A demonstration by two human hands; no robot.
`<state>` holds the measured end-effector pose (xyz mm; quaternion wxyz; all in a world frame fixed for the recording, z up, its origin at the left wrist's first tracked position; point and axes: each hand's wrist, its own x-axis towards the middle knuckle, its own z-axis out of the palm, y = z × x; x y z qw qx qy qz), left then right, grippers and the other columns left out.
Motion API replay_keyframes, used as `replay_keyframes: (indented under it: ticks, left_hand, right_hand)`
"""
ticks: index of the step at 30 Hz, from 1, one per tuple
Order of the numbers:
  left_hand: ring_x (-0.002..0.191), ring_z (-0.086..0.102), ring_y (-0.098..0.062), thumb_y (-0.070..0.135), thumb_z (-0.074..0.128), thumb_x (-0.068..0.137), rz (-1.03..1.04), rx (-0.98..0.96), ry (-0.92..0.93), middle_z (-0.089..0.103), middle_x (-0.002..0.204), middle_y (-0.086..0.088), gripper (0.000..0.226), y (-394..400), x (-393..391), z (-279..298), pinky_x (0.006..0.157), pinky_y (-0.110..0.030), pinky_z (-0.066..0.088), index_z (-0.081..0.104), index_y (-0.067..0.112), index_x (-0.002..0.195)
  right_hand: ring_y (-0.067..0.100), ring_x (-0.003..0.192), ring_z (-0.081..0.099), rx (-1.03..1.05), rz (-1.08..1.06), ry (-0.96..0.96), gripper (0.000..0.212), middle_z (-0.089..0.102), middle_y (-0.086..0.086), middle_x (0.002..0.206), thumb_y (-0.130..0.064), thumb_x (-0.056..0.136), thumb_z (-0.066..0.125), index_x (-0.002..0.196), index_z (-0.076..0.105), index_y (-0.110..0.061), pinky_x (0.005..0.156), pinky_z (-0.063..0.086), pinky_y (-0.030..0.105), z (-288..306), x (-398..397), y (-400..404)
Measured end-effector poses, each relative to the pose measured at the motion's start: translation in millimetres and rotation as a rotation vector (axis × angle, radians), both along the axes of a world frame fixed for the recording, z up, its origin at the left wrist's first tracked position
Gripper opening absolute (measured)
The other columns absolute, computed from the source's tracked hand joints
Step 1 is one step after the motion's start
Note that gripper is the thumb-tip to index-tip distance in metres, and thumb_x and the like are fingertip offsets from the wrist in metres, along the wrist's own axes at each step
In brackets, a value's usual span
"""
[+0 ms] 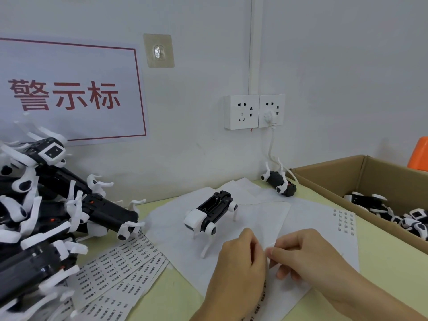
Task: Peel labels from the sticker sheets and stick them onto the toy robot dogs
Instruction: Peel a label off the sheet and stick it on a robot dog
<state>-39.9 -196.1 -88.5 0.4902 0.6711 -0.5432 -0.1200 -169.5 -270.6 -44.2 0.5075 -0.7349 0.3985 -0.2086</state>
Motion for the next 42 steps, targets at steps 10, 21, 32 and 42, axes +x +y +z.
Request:
replay_keyframes:
  ticks: [10, 21, 32, 42]
  left_hand:
    - [0.05, 0.046, -0.008, 0.015, 0.05, 0.089, -0.071, -0.109, 0.103, 0.057, 0.061, 0.002, 0.017, -0.3, 0.6, 4.9, 0.05, -0.016, 0.036, 0.059, 0.028, 0.082]
    - [0.072, 0.055, -0.007, 0.02, 0.048, 0.078, 0.006, -0.133, -0.154, 0.064, 0.088, 0.008, 0.031, -0.3, -1.6, -2.2, 0.066, -0.02, 0.044, 0.078, 0.019, 0.086]
    - [0.072, 0.052, -0.011, 0.011, 0.051, 0.083, -0.005, -0.038, -0.2, 0.05, 0.091, 0.01, 0.016, 0.4, -3.6, -0.5, 0.068, -0.037, 0.049, 0.059, 0.023, 0.085]
    - [0.076, 0.048, -0.007, 0.015, 0.048, 0.093, -0.023, -0.028, -0.23, 0.037, 0.102, 0.014, 0.014, 0.2, -4.2, -2.6, 0.067, -0.031, 0.047, 0.049, 0.028, 0.09]
  right_hand:
    - [0.01, 0.055, 0.066, 0.028, -0.025, 0.028, 0.026, 0.074, 0.001, 0.07, -0.016, 0.087, 0.067, 0.061, 0.069, -0.013, 0.045, 0.039, 0.015, 1.1, 0.0, -0.5]
    - [0.01, 0.048, 0.06, 0.068, -0.018, 0.11, 0.022, 0.073, 0.0, 0.064, -0.014, 0.086, 0.065, 0.065, 0.065, -0.01, 0.046, 0.042, 0.018, 4.3, -5.5, -5.7]
    - [0.009, 0.049, 0.061, 0.059, 0.006, 0.175, 0.016, 0.076, 0.0, 0.073, -0.017, 0.089, 0.062, 0.075, 0.064, -0.008, 0.048, 0.045, 0.018, 5.6, -5.9, -7.7]
    - [0.009, 0.046, 0.057, 0.009, 0.029, 0.23, 0.017, 0.076, -0.002, 0.072, -0.021, 0.091, 0.059, 0.08, 0.062, -0.009, 0.047, 0.041, 0.014, 6.6, -7.1, -8.5]
